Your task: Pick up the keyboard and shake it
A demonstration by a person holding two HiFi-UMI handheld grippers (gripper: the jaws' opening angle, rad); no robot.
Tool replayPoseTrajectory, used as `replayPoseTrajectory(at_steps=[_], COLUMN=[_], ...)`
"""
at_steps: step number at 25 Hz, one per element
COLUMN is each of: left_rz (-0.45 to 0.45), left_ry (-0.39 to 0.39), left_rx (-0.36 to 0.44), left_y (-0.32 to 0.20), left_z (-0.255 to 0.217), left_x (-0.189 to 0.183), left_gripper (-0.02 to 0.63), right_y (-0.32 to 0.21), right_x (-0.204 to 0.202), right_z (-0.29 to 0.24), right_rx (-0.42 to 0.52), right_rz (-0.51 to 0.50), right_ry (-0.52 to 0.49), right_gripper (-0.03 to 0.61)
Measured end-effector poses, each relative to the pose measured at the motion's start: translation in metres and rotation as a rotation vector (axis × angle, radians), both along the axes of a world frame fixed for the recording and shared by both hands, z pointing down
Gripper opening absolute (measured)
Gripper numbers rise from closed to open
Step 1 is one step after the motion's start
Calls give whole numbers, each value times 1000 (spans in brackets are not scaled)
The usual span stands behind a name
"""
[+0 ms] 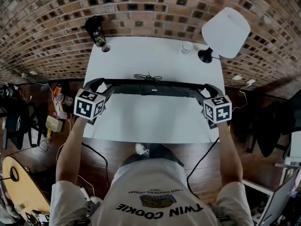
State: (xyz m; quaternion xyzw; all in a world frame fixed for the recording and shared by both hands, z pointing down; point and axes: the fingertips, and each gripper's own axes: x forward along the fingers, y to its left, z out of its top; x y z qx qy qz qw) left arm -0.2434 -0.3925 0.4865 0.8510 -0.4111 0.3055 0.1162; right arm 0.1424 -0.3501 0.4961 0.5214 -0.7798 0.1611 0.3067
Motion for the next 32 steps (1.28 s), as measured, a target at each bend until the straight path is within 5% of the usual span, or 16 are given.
replayPoseTrajectory(at_steps=[17, 21, 22, 32], left_rz=[262, 288, 298, 310], left_ry=[-405, -481, -491, -627], left_rx=[111, 127, 122, 141], left_y=[47, 60, 64, 102], left_z=[9, 12, 13, 41], left_x=[-6, -11, -12, -17], left_gripper=[209, 146, 143, 137], right_y=[51, 63, 66, 102], right_x=[-4, -2, -1, -1], right_z=[11, 14, 15, 42], right_rx=[106, 111, 119, 184], right_rz=[-234, -271, -283, -363], right_ry=[551, 637, 653, 813], right_gripper=[213, 185, 142, 114])
